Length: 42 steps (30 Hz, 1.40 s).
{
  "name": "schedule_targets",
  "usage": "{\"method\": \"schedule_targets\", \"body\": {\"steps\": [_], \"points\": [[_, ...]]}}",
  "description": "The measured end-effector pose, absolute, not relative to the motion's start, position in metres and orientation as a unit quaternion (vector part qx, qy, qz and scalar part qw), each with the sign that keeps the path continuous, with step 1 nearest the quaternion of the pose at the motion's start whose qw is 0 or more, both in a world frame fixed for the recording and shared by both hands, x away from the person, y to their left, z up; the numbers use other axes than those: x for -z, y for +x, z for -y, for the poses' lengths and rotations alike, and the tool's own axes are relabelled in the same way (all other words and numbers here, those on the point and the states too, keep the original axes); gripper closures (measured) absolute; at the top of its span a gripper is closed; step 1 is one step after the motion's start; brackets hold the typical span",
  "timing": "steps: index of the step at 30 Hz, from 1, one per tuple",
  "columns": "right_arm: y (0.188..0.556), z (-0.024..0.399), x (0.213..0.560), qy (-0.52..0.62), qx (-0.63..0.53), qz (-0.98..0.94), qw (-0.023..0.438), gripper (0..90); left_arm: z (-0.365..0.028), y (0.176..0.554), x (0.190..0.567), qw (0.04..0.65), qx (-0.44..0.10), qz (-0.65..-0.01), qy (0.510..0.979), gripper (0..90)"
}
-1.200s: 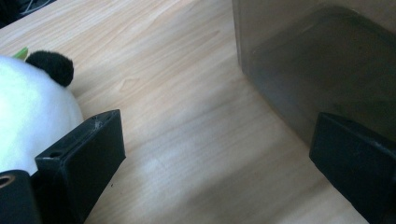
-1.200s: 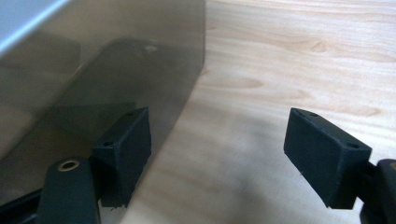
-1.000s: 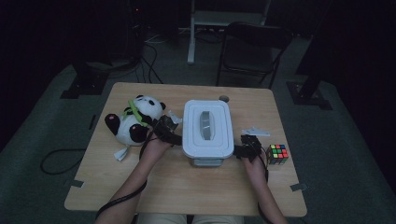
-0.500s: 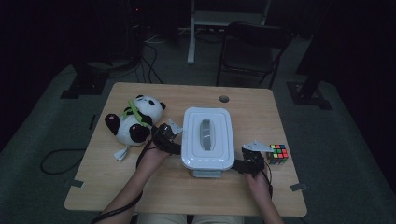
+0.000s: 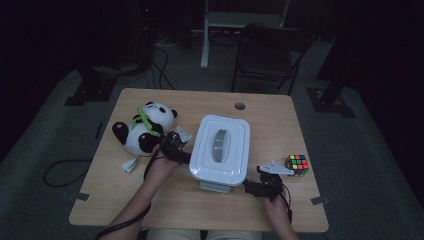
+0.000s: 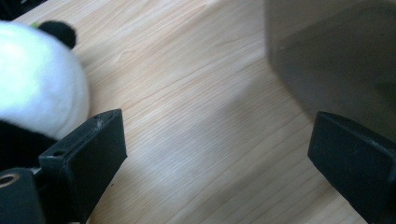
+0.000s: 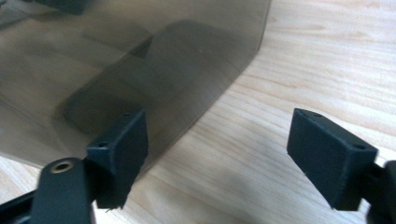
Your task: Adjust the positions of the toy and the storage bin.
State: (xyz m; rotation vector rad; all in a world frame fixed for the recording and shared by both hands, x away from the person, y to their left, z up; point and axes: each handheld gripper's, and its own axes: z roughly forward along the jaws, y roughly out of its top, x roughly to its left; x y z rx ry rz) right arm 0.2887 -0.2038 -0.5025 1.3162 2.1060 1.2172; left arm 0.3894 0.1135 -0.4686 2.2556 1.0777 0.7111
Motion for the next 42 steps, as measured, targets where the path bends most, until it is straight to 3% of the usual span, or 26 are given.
{"method": "schedule_targets", "body": {"steps": [5, 24, 32, 42], "points": [[0.29, 0.204, 0.506, 0.466, -0.436, -0.748, 0.184, 13.8, -0.121, 0.385, 0.459, 0.268, -0.26, -0.409, 0.833, 3.2], [0.289, 0.232, 0.516, 0.507, -0.429, -0.728, 0.17, 13.1, -0.18, 0.383, 0.399, 0.31, -0.279, -0.436, 0.797, 3.3], [0.289, 0.231, 0.52, 0.51, -0.418, -0.732, 0.17, 13.0, -0.213, 0.409, 0.383, 0.312, -0.281, -0.479, 0.771, 3.3], [0.289, 0.23, 0.521, 0.514, -0.411, -0.734, 0.169, 13.0, -0.243, 0.453, 0.403, 0.29, -0.251, -0.547, 0.744, 3.5]]}}
